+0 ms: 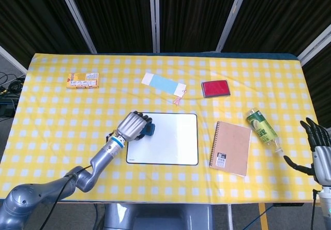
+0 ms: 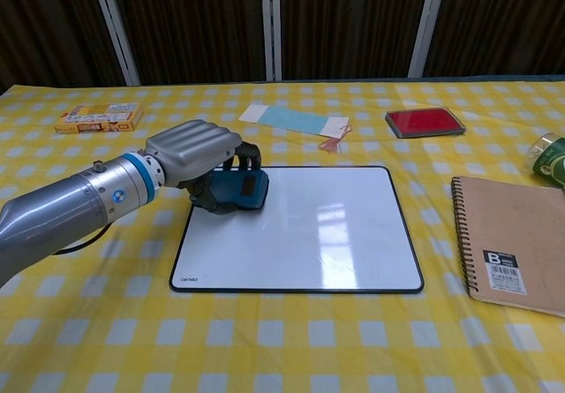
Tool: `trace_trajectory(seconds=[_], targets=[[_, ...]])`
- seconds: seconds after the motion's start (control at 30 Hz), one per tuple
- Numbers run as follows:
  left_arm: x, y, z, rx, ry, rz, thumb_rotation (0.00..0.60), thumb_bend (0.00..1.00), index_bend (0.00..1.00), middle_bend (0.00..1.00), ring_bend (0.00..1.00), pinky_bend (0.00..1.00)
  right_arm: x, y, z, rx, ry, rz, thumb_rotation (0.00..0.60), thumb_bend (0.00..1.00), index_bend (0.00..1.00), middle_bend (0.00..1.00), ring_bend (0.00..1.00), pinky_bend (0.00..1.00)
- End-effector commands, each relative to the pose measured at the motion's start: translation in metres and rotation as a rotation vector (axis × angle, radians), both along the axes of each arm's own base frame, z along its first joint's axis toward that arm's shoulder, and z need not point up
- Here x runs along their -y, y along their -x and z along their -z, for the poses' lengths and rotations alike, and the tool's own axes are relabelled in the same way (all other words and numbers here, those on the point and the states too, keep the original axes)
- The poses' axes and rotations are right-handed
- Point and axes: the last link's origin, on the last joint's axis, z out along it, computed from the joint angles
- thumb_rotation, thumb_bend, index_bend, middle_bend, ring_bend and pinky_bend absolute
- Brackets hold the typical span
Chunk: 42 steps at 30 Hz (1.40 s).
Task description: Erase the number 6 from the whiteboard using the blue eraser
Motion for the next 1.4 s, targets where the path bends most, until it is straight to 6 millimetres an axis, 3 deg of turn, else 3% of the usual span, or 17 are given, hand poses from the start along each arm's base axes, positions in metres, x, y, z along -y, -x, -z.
trace_trajectory(seconds=[0.03,0.27,0.77,1.0,1.2,1.4], targets=[[0.001,0.008,-0.004,-0.007,-0.003,-0.003,0.600,0.52,0.86,0.63,0.56,0.56,0.000,-0.001,0.001,0.001,0.001,-0.001,0.600,0.08,0.02,0.00,0.00,0.00],[0.002,0.007,-0.003,0.012,0.002,-0.017,0.600,0.52,0.86,0.63,0.56,0.56,0.001,-0.003,0.002,-0.002,-0.002,-0.007,0.600,0.08,0.02,0.00,0.00,0.00],[0.024,-0.040,0.024,0.086,0.079,0.041,0.600,0.52,0.86,0.63,0.56,0.56,-0.001,0.000,-0.003,0.004,0.011,0.002,0.600,0.08,0.02,0.00,0.00,0.00],[0.033,-0.051,0.029,0.096,0.089,0.064,0.600,0.52,0.86,0.63,0.56,0.56,-0.002,-0.001,-0.004,0.003,0.014,-0.001,0.600,0.08,0.02,0.00,0.00,0.00],[0.023,-0.042,0.011,0.107,0.033,0.038,0.600,0.52,0.86,0.63,0.56,0.55,-0.003,0.000,-0.005,0.005,0.016,0.000,0.600,0.08,0.02,0.00,0.00,0.00],[0.015,-0.014,-0.024,0.120,-0.012,-0.012,0.600,0.52,0.81,0.59,0.55,0.52,-0.004,-0.001,-0.004,-0.004,0.017,-0.003,0.600,0.08,0.02,0.00,0.00,0.00]])
